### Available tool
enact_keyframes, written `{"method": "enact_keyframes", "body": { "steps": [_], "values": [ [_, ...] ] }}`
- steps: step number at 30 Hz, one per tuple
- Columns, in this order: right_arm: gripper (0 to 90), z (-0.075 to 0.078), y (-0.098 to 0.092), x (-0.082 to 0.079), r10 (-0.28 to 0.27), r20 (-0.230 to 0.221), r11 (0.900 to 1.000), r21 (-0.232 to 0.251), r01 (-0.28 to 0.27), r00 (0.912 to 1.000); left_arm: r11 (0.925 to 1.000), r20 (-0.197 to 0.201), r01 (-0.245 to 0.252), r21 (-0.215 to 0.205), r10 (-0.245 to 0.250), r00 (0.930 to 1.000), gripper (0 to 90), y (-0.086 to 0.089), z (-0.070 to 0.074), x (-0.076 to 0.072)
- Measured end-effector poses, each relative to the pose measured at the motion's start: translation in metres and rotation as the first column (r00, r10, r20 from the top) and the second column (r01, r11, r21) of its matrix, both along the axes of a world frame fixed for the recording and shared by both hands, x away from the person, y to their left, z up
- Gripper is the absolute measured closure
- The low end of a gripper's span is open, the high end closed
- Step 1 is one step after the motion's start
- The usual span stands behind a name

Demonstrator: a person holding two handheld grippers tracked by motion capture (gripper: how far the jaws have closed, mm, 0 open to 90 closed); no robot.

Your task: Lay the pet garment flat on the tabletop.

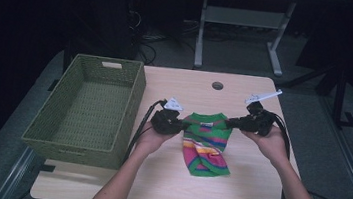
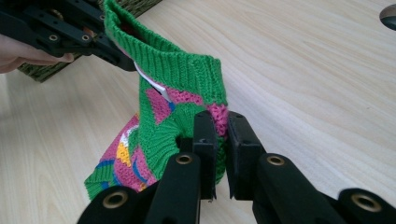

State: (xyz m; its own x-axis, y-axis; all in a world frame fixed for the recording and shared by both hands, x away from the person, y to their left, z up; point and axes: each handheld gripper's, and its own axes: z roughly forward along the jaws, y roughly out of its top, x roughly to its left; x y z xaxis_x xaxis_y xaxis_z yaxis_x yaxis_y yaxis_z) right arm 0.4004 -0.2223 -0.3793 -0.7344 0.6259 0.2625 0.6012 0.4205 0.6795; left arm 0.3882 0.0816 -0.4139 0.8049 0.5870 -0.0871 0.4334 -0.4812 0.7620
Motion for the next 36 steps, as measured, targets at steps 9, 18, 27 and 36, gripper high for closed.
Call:
{"method": "enact_keyframes", "body": {
  "steps": [9, 18, 27, 36],
  "values": [
    [82.6, -0.004, -0.005, 0.01, -0.024, -0.008, 1.0, 0.01, 0.024, 0.9997, 0.9999, -0.003, -0.016, 0.003, 0.016, 0.9999, 82.1, -0.005, 0.0, 0.008],
    [82.5, -0.008, -0.008, 0.016, -0.048, -0.005, 0.999, 0.022, 0.048, 0.9988, 0.9995, -0.006, -0.032, 0.009, 0.032, 0.9995, 82.1, -0.009, 0.001, 0.015],
    [58.7, -0.014, -0.012, 0.037, -0.149, -0.012, 0.989, 0.018, 0.15, 0.9887, 0.9915, -0.001, -0.128, 0.021, 0.128, 0.9918, 58.2, -0.014, -0.004, 0.025],
    [51.9, -0.027, -0.023, 0.028, -0.134, -0.059, 0.99, 0.024, 0.136, 0.9892, 0.9945, -0.017, -0.085, 0.061, 0.086, 0.9961, 47.7, -0.013, -0.015, 0.013]
  ]
}}
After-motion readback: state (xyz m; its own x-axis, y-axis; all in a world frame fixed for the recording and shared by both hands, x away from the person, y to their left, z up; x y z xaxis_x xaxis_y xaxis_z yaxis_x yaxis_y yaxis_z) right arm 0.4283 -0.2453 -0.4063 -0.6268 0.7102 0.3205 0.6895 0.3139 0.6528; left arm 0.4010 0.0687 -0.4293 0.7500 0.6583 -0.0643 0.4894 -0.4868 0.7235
